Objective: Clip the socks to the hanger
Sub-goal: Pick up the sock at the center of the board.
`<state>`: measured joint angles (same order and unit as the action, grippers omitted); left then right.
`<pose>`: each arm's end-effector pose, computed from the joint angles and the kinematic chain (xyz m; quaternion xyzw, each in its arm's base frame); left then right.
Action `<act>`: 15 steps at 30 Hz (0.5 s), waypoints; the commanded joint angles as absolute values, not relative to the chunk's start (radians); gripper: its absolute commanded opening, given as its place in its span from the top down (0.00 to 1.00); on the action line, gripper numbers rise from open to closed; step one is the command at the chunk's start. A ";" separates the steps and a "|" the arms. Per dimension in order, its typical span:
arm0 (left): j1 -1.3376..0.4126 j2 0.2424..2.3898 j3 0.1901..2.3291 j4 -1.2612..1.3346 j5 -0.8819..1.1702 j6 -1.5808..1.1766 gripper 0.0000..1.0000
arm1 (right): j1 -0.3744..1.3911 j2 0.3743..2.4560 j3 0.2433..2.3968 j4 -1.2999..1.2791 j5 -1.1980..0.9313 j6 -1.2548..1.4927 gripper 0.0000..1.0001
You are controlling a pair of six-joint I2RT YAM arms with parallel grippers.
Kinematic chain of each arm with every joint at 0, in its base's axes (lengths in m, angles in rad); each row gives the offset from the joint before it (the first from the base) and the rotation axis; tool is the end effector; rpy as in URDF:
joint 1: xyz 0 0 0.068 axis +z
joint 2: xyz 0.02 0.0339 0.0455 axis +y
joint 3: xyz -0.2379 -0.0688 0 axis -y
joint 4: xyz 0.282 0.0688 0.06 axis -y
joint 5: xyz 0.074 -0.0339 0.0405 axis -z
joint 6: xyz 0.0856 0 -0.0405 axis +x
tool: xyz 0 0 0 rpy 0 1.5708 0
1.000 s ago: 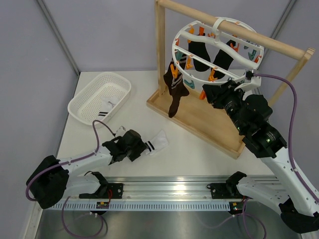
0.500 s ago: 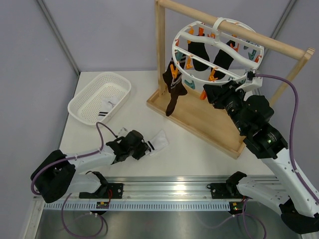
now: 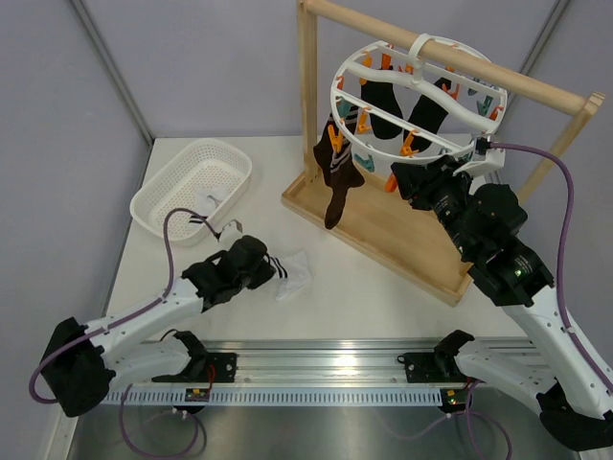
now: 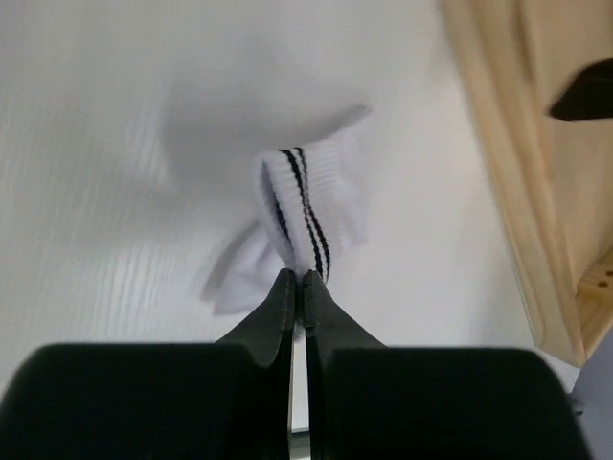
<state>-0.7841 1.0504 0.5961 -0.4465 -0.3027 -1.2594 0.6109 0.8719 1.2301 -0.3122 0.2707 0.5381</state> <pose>0.2149 -0.1783 0.1280 -0.2680 0.8957 -0.2029 0.2911 0.2313 0.1340 0.4579 0.0726 0.6874 0.3112 0.6522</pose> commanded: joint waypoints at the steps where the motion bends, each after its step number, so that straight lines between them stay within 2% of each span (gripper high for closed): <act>1: -0.788 0.985 0.736 -0.439 -0.422 -0.906 1.00 | 0.607 0.879 1.250 -0.325 0.252 0.525 1.00; 4: -0.788 1.000 0.875 -0.397 -0.332 -0.627 1.00 | 0.607 0.890 1.266 -0.327 0.239 0.522 1.00; 6: -0.788 1.028 1.004 -0.402 -0.177 -0.446 1.00 | 0.607 0.896 1.281 -0.327 0.232 0.517 1.00; 7: -0.788 1.063 1.044 -0.411 -0.028 -0.384 1.00 | 0.607 0.905 1.285 -0.325 0.227 0.515 1.00; 9: -0.790 1.091 1.138 -0.416 0.104 -0.255 1.00 | 0.609 0.914 1.307 -0.327 0.215 0.514 1.00; 10: -0.790 1.115 1.166 -0.416 0.215 -0.217 1.00 | 0.609 0.923 1.313 -0.330 0.209 0.512 1.00; 15: -0.792 1.216 1.371 -0.546 0.414 -0.024 1.00 | 0.609 0.948 1.347 -0.334 0.179 0.506 1.00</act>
<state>-0.7860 1.1591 1.2552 -0.4736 0.1661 -0.2680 0.6109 0.9356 1.2957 -0.3367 0.2165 0.5278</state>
